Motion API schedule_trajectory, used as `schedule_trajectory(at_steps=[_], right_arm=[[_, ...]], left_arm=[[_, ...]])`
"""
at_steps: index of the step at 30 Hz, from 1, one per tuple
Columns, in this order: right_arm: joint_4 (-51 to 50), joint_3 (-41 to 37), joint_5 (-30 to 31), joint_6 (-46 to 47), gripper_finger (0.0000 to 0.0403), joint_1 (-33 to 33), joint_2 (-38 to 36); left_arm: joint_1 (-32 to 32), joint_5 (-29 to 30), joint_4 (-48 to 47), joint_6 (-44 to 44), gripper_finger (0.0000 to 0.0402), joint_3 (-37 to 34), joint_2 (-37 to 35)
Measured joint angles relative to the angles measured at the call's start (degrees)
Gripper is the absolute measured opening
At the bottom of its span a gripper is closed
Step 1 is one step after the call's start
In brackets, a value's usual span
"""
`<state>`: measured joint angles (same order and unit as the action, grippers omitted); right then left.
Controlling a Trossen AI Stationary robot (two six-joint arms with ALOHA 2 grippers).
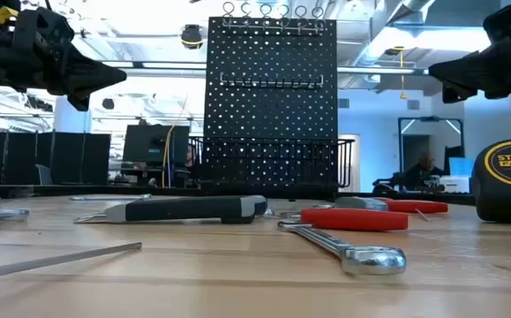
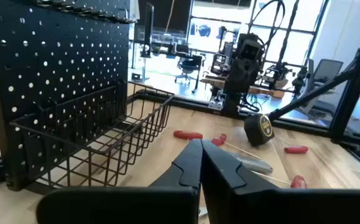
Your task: Hang tools onto peg board
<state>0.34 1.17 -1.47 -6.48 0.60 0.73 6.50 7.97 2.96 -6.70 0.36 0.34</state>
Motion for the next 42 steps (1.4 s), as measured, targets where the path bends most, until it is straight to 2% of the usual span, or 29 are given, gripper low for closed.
schedule_trajectory(at_steps=[40, 42], right_arm=[[0.0, 0.0, 0.0, 0.0, 0.0027, 0.0, 0.0], [0.0, 0.0, 0.0, 0.0, 0.0027, 0.0, 0.0]], left_arm=[[0.0, 0.0, 0.0, 0.1, 0.0000, 0.0, 0.0], [0.0, 1.1, 0.4, 4.4, 0.0000, 0.0, 0.0]])
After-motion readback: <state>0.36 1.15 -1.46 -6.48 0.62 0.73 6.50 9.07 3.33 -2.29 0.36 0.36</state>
